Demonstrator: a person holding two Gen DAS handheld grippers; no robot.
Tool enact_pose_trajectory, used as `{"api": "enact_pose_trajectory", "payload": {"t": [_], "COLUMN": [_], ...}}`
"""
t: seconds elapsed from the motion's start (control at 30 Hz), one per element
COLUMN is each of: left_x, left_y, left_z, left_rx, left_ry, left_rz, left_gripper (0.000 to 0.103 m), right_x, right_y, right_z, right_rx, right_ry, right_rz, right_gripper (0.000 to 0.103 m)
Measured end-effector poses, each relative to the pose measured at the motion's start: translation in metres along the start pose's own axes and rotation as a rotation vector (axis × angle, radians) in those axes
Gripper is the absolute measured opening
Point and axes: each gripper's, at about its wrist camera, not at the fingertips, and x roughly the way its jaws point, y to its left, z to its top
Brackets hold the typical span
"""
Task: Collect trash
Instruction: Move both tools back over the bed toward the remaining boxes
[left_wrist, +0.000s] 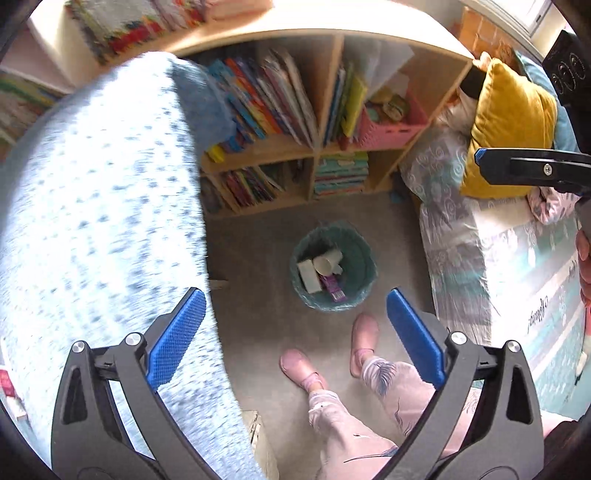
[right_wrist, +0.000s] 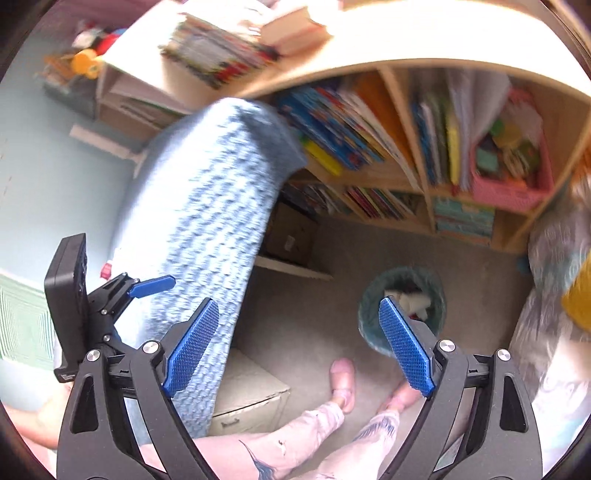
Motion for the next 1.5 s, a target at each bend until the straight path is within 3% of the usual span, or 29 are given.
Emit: {"api": "enact_pose_trajectory", "payload": {"t": [0.17,0.3,0.53,0.83,1.17,1.5], "left_x": [-0.034,-0.06,-0.107,-0.156,-0.175,-0.151], "left_y": [0.027,0.057,0.138,0.253,0.345,0.427], "left_z": [-0.02,-0.045,-0.105,-0.196,-0.264,-0.299], "left_rx": [-0.071,-0.146,-0.335,-0.583,-0.715,-0.768], "left_ry": [-0.061,-0.103,-0.161,-0.189,-0.152,-0.106], "left_rz": [0.028,0.039,0.086,0.274,0.416,0.427], "left_gripper": [0.096,0.096,0.096,0.096,0.096,0.096], "right_x": [0.003,0.008,0.035,0.084,0.153,0.255], "right_y": [0.047,0.088,0.168,0.282,0.411,0.515], "right_z": [0.011,0.02,0.033,0.036,0.032,0.034], "right_rx": [-0.086,-0.18,-0.37,-0.593,-0.914,-1.191], "right_ry": [0.001,-0.003,0.038,0.118,0.212,0.302], "right_rz": [0.009,0.091,0.167,0.252,0.296,0.285], "right_gripper": [0.09,0.09,0.09,0.09,0.09,0.089]}}
